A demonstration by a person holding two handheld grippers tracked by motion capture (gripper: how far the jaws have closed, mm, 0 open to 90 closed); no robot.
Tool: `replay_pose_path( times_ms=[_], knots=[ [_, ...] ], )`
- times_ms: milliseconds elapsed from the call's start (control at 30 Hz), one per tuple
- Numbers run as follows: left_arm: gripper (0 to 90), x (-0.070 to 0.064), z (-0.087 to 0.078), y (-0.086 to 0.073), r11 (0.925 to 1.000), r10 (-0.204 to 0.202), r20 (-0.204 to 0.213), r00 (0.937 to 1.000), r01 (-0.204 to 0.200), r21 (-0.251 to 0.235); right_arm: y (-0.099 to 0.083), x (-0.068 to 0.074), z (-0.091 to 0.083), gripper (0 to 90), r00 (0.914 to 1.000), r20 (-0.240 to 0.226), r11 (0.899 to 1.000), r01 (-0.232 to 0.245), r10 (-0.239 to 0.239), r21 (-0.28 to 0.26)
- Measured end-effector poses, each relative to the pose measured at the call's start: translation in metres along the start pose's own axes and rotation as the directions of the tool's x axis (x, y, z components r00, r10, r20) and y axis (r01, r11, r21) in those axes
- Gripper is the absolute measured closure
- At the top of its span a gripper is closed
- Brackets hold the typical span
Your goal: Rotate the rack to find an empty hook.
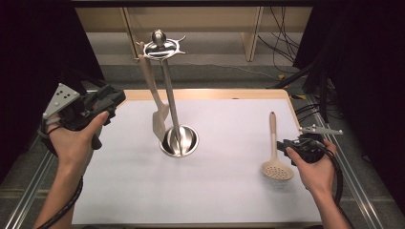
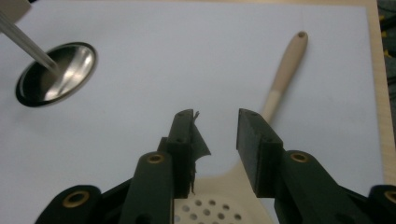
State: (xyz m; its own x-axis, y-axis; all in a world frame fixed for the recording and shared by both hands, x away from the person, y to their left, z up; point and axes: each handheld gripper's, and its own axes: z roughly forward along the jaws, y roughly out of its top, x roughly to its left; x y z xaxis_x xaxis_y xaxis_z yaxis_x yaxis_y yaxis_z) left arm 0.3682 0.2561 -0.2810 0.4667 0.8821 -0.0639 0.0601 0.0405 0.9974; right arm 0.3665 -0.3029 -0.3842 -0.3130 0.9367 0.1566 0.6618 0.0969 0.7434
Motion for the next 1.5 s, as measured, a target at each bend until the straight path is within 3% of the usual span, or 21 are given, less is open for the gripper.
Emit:
replay_pose_path(
  times_ms=[33, 100, 233, 267, 367, 400, 433, 500, 533, 733, 800, 867, 900, 967, 1067, 1100, 1133, 1267, 1300, 1367, 1500],
  knots=[
    [48.0, 0.000, 0.000, 0.000, 1.0000, 0.000, 0.000, 1.0000, 0.000, 0.000, -0.001, 0.002, 0.002, 68.1, 0.9988, -0.012, 0.999, -0.047, 0.047, 0.018],
    [47.9, 0.001, -0.001, 0.000, 0.9999, 0.006, -0.005, 1.0000, -0.006, 0.010, -0.001, -0.004, 0.007, 68.2, 1.0000, -0.002, 0.999, -0.003, 0.003, 0.033],
    [47.8, -0.004, -0.003, 0.002, 1.0000, 0.002, -0.005, 1.0000, -0.002, 0.002, -0.003, -0.007, 0.015, 68.1, 0.9996, 0.028, 0.995, -0.006, 0.003, 0.101],
    [47.8, -0.005, -0.003, 0.002, 1.0000, 0.003, -0.004, 1.0000, -0.003, 0.004, -0.003, -0.007, 0.015, 68.2, 0.9985, 0.042, 0.989, -0.040, 0.035, 0.141],
    [47.8, -0.005, -0.003, 0.002, 1.0000, 0.007, 0.000, 1.0000, -0.007, 0.003, -0.006, -0.014, 0.023, 68.5, 0.9983, 0.058, 0.987, -0.004, -0.006, 0.161],
    [47.8, -0.005, -0.003, 0.002, 1.0000, 0.005, 0.000, 1.0000, -0.005, 0.003, -0.007, -0.012, 0.024, 68.5, 0.9972, 0.064, 0.983, -0.048, 0.037, 0.179],
    [47.7, -0.004, -0.003, 0.002, 1.0000, 0.000, -0.001, 1.0000, 0.000, 0.000, -0.007, -0.016, 0.027, 68.6, 0.9981, 0.062, 0.985, -0.011, 0.001, 0.173],
    [47.7, -0.002, -0.003, 0.002, 1.0000, -0.003, -0.004, 1.0000, 0.003, 0.001, -0.008, -0.018, 0.029, 68.6, 0.9979, 0.065, 0.979, -0.018, 0.005, 0.201],
    [47.7, -0.002, -0.004, 0.001, 1.0000, -0.003, -0.005, 1.0000, 0.003, 0.004, -0.007, -0.016, 0.029, 68.5, 0.9949, 0.087, 0.971, -0.070, 0.051, 0.230],
    [47.7, -0.001, -0.003, 0.001, 1.0000, -0.003, -0.007, 1.0000, 0.003, 0.006, -0.013, -0.028, 0.037, 66.9, 0.9909, 0.124, 0.948, -0.088, 0.052, 0.305],
    [47.7, -0.002, -0.003, 0.000, 1.0000, -0.002, -0.007, 1.0000, 0.002, 0.008, -0.016, -0.031, 0.036, 65.6, 0.9907, 0.122, 0.930, -0.100, 0.060, 0.354],
    [47.7, -0.002, -0.002, 0.000, 1.0000, -0.003, -0.006, 1.0000, 0.003, 0.008, -0.017, -0.033, 0.036, 64.8, 0.9910, 0.120, 0.926, -0.099, 0.059, 0.364],
    [47.7, -0.003, -0.002, 0.000, 1.0000, -0.002, -0.004, 1.0000, 0.002, 0.008, -0.020, -0.033, 0.035, 63.8, 0.9817, 0.157, 0.898, -0.164, 0.108, 0.409],
    [47.7, -0.003, -0.002, 0.000, 1.0000, -0.002, -0.003, 1.0000, 0.002, 0.009, -0.023, -0.032, 0.034, 63.0, 0.9772, 0.154, 0.871, -0.201, 0.146, 0.449],
    [47.7, -0.002, -0.003, 0.000, 1.0000, -0.003, -0.007, 1.0000, 0.003, 0.008, -0.027, -0.034, 0.035, 62.8, 0.9782, 0.145, 0.853, -0.201, 0.149, 0.481],
    [47.7, -0.002, -0.003, 0.000, 0.9999, -0.004, -0.008, 1.0000, 0.004, 0.009, -0.028, -0.032, 0.035, 62.9, 0.9701, 0.144, 0.844, -0.241, 0.195, 0.479],
    [47.7, -0.002, -0.002, 0.000, 0.9999, -0.004, -0.009, 1.0000, 0.004, 0.010, -0.029, -0.034, 0.035, 63.0, 0.9746, 0.132, 0.848, -0.223, 0.181, 0.481],
    [47.6, -0.003, -0.001, -0.002, 0.9998, -0.003, -0.005, 1.0000, 0.003, 0.018, -0.029, -0.037, 0.035, 68.7, 0.9637, 0.140, 0.828, -0.267, 0.227, 0.492],
    [47.6, -0.003, -0.001, -0.002, 0.9998, 0.000, -0.004, 1.0000, 0.000, 0.019, -0.029, -0.040, 0.035, 69.6, 0.9687, 0.118, 0.833, -0.248, 0.218, 0.495],
    [47.5, -0.003, -0.001, -0.002, 0.9998, 0.001, -0.003, 1.0000, -0.001, 0.021, -0.030, -0.037, 0.035, 71.8, 0.9478, 0.144, 0.810, -0.318, 0.284, 0.492],
    [47.5, -0.004, -0.001, -0.001, 0.9999, 0.000, -0.003, 1.0000, 0.000, 0.017, -0.030, -0.038, 0.034, 77.5, 0.9399, 0.154, 0.816, -0.341, 0.305, 0.466]
  ],
)
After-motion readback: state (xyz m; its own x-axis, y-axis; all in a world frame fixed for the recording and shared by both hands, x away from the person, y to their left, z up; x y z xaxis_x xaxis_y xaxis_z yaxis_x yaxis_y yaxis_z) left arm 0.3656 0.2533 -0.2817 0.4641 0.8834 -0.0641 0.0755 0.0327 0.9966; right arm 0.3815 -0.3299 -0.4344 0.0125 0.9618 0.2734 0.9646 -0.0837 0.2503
